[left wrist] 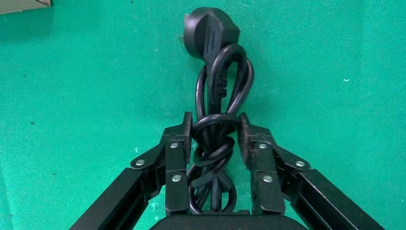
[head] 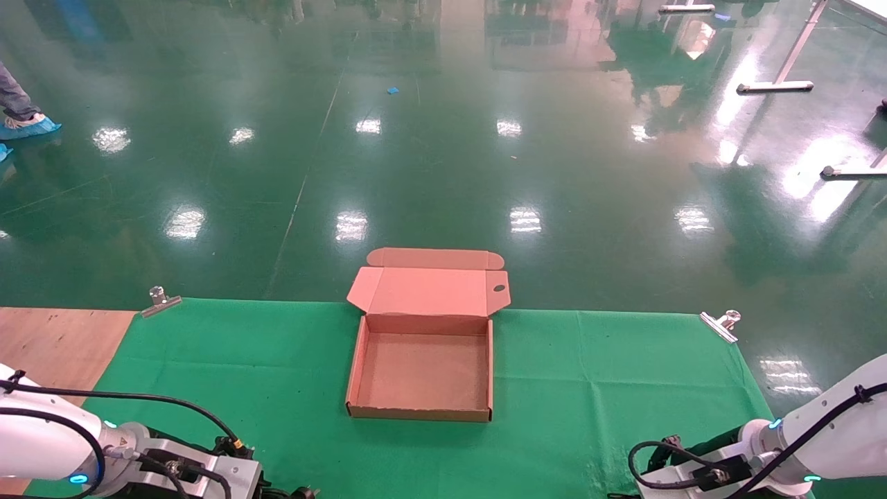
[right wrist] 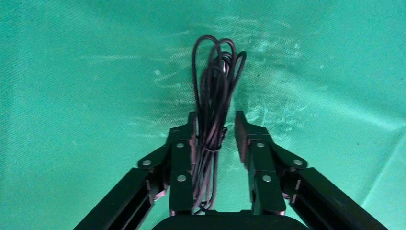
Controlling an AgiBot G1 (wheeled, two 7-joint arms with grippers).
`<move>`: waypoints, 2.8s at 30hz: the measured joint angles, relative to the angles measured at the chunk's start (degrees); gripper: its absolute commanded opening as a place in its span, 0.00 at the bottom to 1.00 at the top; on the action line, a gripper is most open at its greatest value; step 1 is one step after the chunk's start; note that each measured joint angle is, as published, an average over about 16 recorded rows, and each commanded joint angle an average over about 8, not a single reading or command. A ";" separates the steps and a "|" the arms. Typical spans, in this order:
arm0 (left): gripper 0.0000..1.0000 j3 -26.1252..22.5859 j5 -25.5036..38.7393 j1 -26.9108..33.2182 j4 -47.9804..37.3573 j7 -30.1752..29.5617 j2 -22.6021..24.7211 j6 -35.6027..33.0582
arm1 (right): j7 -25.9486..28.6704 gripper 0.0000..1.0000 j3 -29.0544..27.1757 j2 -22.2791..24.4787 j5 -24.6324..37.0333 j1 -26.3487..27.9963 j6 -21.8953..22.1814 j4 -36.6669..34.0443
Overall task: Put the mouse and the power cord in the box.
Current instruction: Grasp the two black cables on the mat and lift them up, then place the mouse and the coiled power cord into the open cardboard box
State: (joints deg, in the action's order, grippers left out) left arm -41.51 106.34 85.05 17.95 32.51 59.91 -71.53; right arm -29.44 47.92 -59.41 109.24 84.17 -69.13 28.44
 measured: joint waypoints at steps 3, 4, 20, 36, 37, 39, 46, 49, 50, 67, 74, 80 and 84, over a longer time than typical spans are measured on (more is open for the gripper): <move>0.00 0.03 -0.07 0.00 -0.01 0.15 -0.03 -0.16 | 0.04 0.00 -0.04 0.04 -0.12 0.04 -0.25 0.14; 0.00 0.04 -0.11 0.01 0.00 0.20 -0.05 -0.24 | 0.06 0.00 -0.05 0.07 -0.16 0.05 -0.35 0.20; 0.00 0.11 -0.34 2.39 7.06 -1.83 -1.79 -4.73 | 1.93 0.00 -1.74 3.13 -2.56 2.05 -3.40 6.91; 0.00 1.36 -0.45 9.00 33.82 -17.91 -6.23 -13.33 | 17.06 0.00 -6.51 8.53 -8.11 9.04 -10.28 32.21; 0.00 1.50 -0.46 9.64 34.91 -18.73 -6.15 -13.58 | 18.14 0.00 -6.69 8.17 -8.17 9.60 -10.29 33.17; 0.00 1.78 -0.53 10.94 36.40 -19.98 -5.75 -13.87 | 20.01 0.00 -6.97 7.14 -8.15 10.66 -9.99 34.44; 0.00 2.23 -0.19 15.55 34.37 -19.50 -1.74 -12.25 | 22.72 0.00 -7.40 1.00 -7.18 14.19 -6.47 32.38; 0.00 2.04 0.45 17.04 30.86 -17.19 0.83 -10.18 | 21.94 0.00 -7.36 -2.18 -6.65 15.46 -4.37 28.94; 0.00 1.98 0.63 17.37 29.51 -16.21 1.70 -9.32 | 21.45 0.00 -7.32 -3.20 -6.50 15.82 -3.69 27.56; 0.00 3.91 -2.61 17.74 8.42 3.71 11.49 2.24 | 7.30 0.00 -7.26 -14.45 -7.53 20.77 1.71 2.42; 0.00 7.80 -8.76 13.05 5.06 14.16 13.41 7.70 | 3.09 0.00 -8.05 -14.22 -9.20 22.41 0.39 -2.88; 0.00 10.91 -13.22 5.11 6.77 23.30 15.29 17.66 | 1.64 0.00 -8.81 -11.75 -10.53 23.28 -2.01 -3.60; 0.00 11.43 -14.42 -1.05 9.99 27.53 16.51 26.08 | 1.54 0.00 -9.19 -9.75 -11.12 23.35 -3.51 -2.73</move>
State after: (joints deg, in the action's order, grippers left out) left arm -30.08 91.91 84.00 27.94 60.04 76.42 -45.46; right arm -27.90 38.73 -69.15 98.12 107.52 -72.64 25.72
